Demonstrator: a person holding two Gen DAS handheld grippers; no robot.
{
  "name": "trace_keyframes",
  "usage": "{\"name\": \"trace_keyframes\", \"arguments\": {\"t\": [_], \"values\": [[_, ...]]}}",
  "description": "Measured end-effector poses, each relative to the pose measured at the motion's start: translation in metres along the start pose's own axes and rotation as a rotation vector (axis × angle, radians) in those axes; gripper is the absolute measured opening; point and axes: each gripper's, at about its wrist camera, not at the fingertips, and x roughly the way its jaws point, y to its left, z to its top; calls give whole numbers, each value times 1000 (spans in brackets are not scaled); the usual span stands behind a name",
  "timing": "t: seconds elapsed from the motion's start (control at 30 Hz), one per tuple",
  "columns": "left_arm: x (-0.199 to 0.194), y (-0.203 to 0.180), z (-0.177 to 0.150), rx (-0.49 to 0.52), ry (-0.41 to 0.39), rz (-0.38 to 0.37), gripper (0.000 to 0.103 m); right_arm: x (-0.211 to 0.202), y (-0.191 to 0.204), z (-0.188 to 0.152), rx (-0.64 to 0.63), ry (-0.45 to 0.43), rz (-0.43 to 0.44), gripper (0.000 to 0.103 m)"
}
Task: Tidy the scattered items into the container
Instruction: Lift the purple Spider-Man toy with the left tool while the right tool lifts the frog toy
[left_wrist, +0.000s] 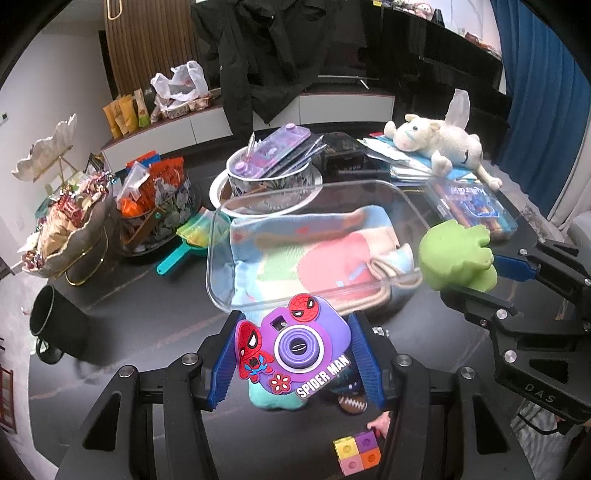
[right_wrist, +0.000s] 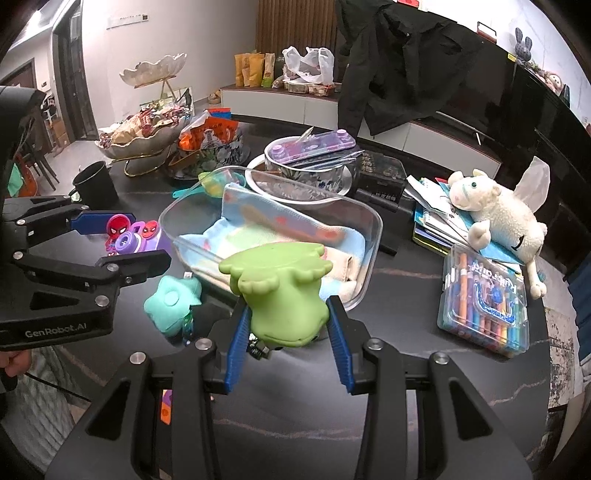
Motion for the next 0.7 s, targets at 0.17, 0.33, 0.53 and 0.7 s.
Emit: {"name": "trace_keyframes", "arguments": {"t": [0.17, 0.33, 0.53, 0.7], "values": [[4, 3, 9, -4, -8, 2, 53, 7, -5, 8, 21, -8, 0, 37], [13, 7, 16, -15, -11, 9, 53, 16, -7, 15, 35, -11, 1, 37], [25, 13, 23, -23, -9, 13, 53, 31, -7, 22, 35, -1, 5, 37], [35, 15, 30, -25, -7, 11, 53, 40, -8, 25, 32, 6, 10, 37]]}}
